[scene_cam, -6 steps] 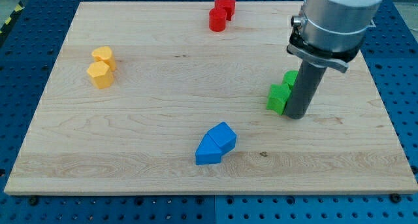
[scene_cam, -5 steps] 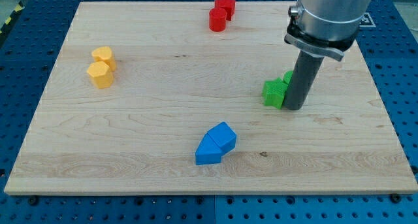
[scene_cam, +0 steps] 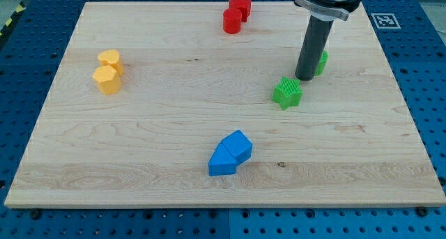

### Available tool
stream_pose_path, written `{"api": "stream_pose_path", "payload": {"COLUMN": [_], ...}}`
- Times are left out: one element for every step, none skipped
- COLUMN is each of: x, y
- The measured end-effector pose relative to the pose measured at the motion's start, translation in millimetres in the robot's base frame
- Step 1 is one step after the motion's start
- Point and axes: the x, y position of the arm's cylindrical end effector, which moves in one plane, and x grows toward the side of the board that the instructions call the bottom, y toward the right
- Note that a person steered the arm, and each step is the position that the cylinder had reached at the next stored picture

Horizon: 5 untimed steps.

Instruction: Move the green circle a bit up

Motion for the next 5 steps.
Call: {"api": "stream_pose_path", "payload": {"x": [0, 1, 1, -5, -18], "y": [2, 22, 33, 33, 33]}}
